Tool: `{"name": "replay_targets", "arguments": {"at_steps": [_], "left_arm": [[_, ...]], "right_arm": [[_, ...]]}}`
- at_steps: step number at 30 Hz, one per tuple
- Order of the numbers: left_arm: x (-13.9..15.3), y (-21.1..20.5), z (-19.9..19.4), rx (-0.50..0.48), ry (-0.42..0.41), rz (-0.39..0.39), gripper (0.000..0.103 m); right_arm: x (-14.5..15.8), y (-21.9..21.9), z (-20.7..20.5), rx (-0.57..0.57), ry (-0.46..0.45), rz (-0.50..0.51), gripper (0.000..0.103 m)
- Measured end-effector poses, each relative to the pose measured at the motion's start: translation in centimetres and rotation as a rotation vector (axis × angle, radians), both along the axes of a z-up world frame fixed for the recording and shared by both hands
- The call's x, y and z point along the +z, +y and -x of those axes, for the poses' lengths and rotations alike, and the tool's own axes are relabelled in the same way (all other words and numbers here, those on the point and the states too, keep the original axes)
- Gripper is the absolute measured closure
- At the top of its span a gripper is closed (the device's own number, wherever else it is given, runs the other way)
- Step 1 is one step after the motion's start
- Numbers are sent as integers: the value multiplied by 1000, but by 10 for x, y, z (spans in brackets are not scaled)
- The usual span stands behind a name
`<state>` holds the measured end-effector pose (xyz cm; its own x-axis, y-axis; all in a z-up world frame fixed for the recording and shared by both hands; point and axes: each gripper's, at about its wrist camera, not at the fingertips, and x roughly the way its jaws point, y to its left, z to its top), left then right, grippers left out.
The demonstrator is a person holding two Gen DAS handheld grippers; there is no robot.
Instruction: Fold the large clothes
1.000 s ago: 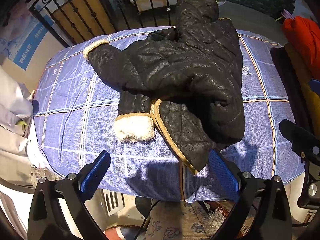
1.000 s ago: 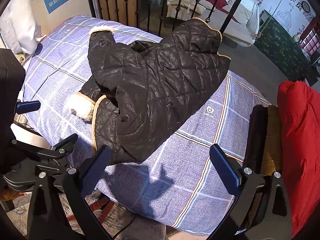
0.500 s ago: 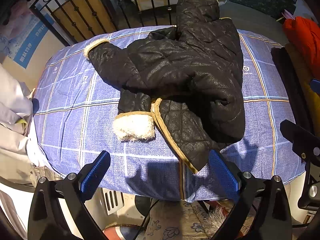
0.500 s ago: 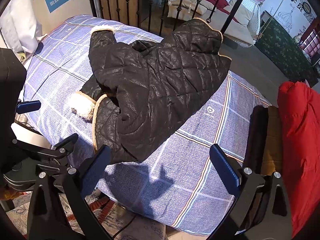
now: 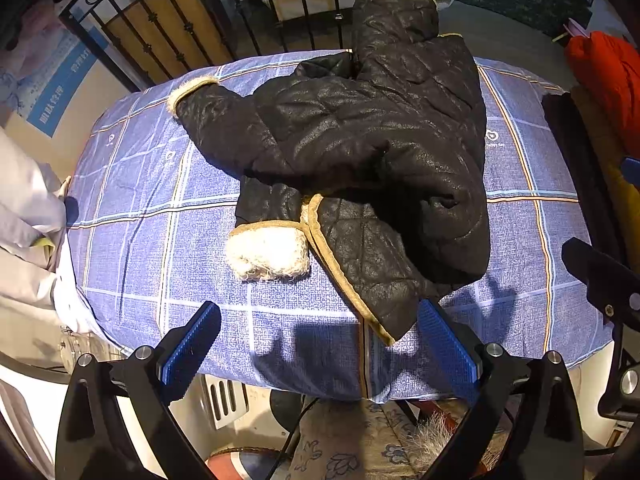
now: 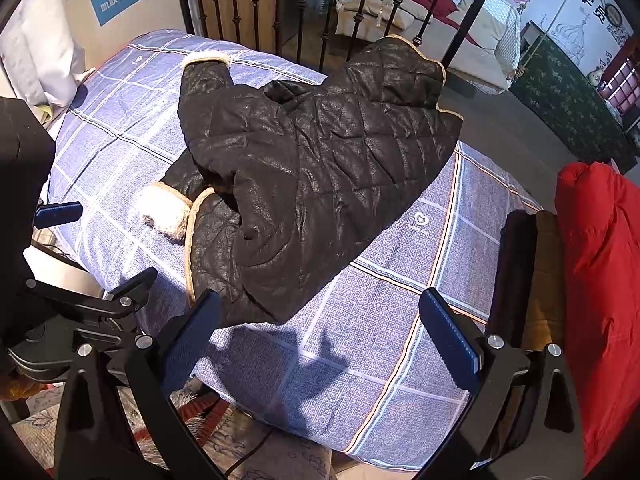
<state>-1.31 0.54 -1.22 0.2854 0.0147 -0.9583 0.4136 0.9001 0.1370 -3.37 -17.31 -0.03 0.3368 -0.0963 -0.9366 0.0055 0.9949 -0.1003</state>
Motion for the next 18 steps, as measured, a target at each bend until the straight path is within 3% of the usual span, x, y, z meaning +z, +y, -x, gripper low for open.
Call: {"name": "replay_targets", "arguments": {"at_steps": [18], "left_arm": [[-1, 0, 1, -2, 3, -5, 6]], "right_arm": [[-1, 1, 0, 0, 2, -4, 5]]}}
